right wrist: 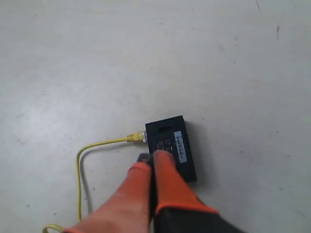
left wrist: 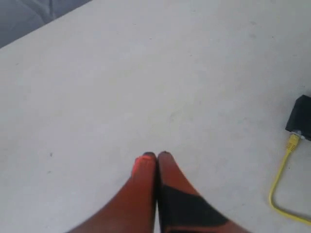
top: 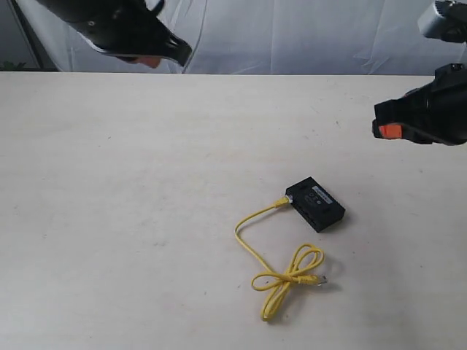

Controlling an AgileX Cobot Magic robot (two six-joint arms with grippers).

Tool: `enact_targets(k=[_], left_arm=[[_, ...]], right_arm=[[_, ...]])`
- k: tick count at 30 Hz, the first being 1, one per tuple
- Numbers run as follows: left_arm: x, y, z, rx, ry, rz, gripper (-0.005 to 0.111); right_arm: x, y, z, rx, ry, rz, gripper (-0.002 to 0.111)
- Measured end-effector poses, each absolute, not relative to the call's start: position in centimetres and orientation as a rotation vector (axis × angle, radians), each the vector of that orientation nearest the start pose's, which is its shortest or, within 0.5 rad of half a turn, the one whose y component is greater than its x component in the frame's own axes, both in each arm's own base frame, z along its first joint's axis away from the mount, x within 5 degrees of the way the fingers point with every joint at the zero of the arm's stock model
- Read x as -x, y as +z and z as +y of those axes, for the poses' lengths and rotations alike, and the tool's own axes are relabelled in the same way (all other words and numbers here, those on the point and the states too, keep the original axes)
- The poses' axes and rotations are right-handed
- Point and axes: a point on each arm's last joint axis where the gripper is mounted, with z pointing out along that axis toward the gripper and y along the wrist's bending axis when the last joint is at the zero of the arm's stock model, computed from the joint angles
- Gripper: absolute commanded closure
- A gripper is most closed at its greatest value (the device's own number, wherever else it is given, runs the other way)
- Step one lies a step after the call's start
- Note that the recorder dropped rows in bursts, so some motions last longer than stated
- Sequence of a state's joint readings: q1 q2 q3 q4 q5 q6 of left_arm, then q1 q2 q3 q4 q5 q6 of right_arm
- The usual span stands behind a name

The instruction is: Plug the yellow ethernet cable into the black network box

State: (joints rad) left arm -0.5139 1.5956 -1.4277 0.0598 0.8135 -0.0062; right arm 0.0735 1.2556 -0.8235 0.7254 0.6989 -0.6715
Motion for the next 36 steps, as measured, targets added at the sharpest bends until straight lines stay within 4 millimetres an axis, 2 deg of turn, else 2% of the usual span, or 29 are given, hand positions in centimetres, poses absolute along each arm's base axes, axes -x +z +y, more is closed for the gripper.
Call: enact_targets(k=[5,14,19,25,36], left_arm=[[-29.3,35.1,-14.0,-0.546,-0.156,2.34,0.107],[-24.2,37.2,-9.3,-0.384,-0.168,2.238,0.107],[-20.8,38.1,-6.9,-0.286,-0.177,2.167,0.107],[-16.7,37.8,-5.1,-0.246,-0.18,2.116,0.107],[-10.8,35.8,-2.9,-0.248,-0.147,2.036,0.107]], right_arm=[[-21.8,28.7,6.0,0.459,0.43,2.316,0.109],[-18.8,30.1,3.5,0.272,0.172,2.272,0.109],[-16.9,31.0,2.8,0.221,0.117,2.211,0.109],[-14.4,31.6,2.4,0.209,0.115,2.134,0.109],[-9.8,32.5,1.6,0.207,0.084,1.934,0.109]])
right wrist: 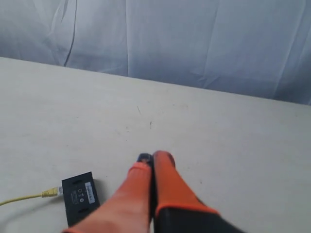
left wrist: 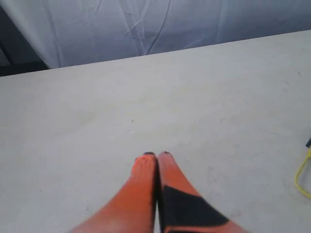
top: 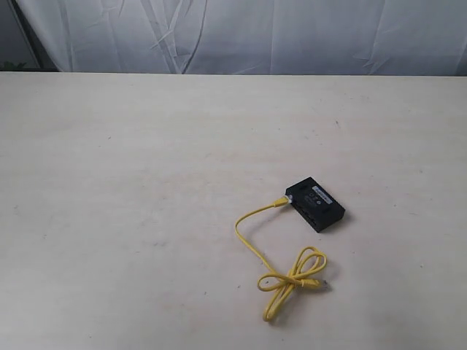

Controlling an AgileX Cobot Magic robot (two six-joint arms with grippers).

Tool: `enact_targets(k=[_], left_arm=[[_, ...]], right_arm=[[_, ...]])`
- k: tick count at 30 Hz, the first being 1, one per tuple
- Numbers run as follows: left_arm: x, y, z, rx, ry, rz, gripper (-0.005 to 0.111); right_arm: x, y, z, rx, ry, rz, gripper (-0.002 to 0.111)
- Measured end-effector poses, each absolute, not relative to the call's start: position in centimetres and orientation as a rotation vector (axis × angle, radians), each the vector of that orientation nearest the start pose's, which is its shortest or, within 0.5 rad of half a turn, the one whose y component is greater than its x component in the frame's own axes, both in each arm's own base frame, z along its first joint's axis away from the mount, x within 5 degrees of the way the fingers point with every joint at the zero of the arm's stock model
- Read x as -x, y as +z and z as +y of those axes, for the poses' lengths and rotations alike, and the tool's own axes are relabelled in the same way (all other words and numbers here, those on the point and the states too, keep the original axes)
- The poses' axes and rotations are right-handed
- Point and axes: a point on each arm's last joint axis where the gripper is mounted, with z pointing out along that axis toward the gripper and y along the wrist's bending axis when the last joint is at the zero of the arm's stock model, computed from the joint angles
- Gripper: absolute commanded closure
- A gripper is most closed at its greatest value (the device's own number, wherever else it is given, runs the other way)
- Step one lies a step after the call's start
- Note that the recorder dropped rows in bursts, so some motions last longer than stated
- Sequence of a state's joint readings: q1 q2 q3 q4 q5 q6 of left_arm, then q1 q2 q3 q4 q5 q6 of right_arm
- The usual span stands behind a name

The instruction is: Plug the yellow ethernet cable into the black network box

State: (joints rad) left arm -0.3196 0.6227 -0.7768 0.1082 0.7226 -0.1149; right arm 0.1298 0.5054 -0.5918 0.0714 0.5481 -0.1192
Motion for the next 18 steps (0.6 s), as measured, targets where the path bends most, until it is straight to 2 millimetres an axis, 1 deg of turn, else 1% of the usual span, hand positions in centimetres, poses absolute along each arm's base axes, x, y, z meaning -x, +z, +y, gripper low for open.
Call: enact_targets(k=[3,9,12,16,18], left_arm=[[-9.5,35.4,-2.2,-0.255,-0.111,1.995,0.107],[-7.2,35.0,-1.2,-0.253,-0.075,1.905,0.107],[-6.5,34.6,-1.0,-0.249,-0.079,1.883,0.107],[-5.7,33.5,-0.7,-0.248,-0.075,1.872,0.107],[-5.4,33.1,-0.6,-0.248,-0.07,1.867,0.107]], right_arm=[[-8.4,32.5,1.4,0.209,0.067,1.876,0.109],[-6.1,30.9,1.0,0.215,0.042,1.809,0.109],[-4.9,30.5,0.8,0.212,0.038,1.759,0.109],[-3.1,30.7,0.5,0.207,0.021,1.669,0.109],[-2.6,30.7,0.4,0.206,0.016,1.642,0.109]])
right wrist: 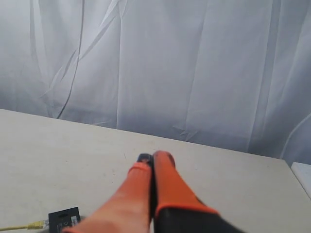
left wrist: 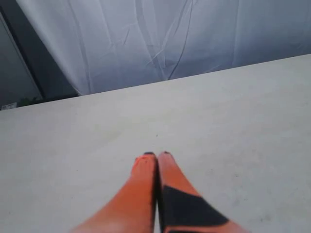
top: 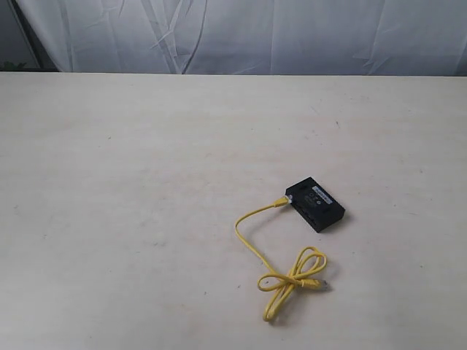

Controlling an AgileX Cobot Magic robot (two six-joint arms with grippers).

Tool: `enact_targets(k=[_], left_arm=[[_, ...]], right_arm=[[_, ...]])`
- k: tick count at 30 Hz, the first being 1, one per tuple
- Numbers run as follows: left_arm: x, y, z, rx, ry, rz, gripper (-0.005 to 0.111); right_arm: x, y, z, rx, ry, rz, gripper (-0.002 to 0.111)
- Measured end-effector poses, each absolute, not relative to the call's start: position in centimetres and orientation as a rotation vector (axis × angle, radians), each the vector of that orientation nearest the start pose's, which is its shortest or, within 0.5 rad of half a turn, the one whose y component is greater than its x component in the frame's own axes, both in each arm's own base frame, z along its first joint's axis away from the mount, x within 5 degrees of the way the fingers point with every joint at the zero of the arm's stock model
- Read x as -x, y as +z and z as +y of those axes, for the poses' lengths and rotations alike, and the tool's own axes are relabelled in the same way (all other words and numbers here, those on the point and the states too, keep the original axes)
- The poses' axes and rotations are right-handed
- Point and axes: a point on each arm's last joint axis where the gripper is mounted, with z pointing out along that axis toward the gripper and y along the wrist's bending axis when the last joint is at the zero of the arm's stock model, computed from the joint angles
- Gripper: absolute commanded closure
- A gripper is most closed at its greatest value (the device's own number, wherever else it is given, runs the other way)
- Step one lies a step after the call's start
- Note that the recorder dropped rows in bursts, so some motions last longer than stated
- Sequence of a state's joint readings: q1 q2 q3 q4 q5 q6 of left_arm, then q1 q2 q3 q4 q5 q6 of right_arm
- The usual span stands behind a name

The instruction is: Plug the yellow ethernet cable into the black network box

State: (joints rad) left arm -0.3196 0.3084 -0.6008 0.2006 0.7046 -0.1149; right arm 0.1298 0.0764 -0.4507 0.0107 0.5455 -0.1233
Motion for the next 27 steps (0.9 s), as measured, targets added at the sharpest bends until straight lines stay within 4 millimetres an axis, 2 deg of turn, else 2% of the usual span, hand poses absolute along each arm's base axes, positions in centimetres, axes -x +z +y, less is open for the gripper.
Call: enact_targets(k=[7,27], left_arm=[[-5.09,31.93,-0.36,-0.253,-0.053,1.875,0.107],[-5.07,31.94,-0.34,-0.254,-0.052,1.874,0.107]], right_arm=[[-2.26,30.34,0.34,0.208,0.014,1.644,0.109],[-2.24,30.31,0.43,0.204,0.033,1.649,0.109]])
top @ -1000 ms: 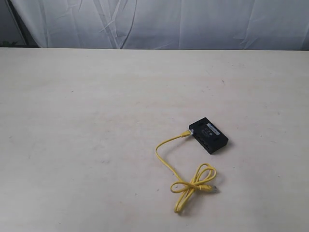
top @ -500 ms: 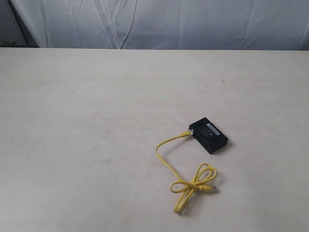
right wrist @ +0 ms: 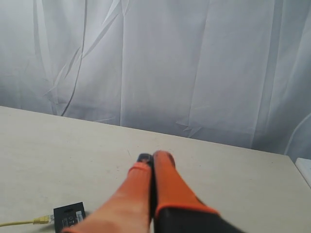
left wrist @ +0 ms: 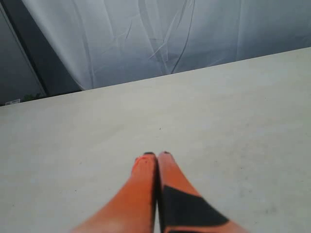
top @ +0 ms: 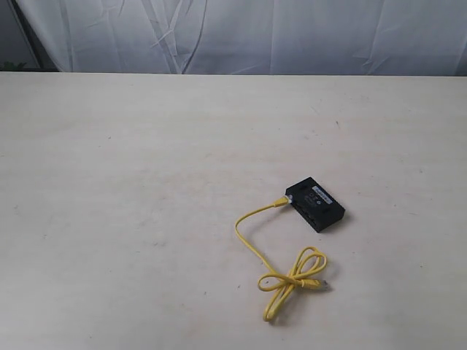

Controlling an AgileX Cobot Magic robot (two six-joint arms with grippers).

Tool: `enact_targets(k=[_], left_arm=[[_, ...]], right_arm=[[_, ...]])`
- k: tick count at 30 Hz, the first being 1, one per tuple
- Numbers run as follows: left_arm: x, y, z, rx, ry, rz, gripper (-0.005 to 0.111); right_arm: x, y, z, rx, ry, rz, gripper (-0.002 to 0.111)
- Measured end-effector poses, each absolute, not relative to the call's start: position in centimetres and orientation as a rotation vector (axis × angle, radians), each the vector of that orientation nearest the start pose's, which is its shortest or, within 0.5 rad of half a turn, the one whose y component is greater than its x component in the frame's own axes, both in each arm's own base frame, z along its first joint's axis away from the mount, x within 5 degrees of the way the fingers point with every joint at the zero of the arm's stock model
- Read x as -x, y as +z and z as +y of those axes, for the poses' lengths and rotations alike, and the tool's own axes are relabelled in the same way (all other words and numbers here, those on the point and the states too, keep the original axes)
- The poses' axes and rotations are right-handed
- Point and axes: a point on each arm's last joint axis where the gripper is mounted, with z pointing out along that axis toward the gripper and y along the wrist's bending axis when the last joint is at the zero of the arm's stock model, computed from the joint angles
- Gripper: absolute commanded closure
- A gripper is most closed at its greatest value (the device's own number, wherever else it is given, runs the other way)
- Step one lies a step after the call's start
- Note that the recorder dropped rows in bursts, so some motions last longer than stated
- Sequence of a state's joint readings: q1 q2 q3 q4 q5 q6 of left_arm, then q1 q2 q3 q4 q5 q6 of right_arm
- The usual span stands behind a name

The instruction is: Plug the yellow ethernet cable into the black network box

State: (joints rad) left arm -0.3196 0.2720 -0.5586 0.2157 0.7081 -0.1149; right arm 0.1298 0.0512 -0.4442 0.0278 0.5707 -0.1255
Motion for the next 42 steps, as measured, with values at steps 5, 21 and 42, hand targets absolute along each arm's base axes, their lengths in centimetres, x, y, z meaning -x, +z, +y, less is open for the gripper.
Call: enact_targets(k=[5,21,42], left_arm=[[-5.1,31.9,-0.3,-0.254,-0.052,1.874,0.107],[-5.1,31.9,-0.3,-0.254,-0.052,1.874,0.107],[-5.1,32.0,-0.4,-0.254,-0.053,1.87,0.107]], right_arm=[[-2.2,30.3,0.4,0.204,0.033,1.649,0.109],[-1.7,29.7,0.5,0.194,0.067,1.634,0.109],[-3.9,24.1,1.2,0.132,0.195,1.759,0.109]])
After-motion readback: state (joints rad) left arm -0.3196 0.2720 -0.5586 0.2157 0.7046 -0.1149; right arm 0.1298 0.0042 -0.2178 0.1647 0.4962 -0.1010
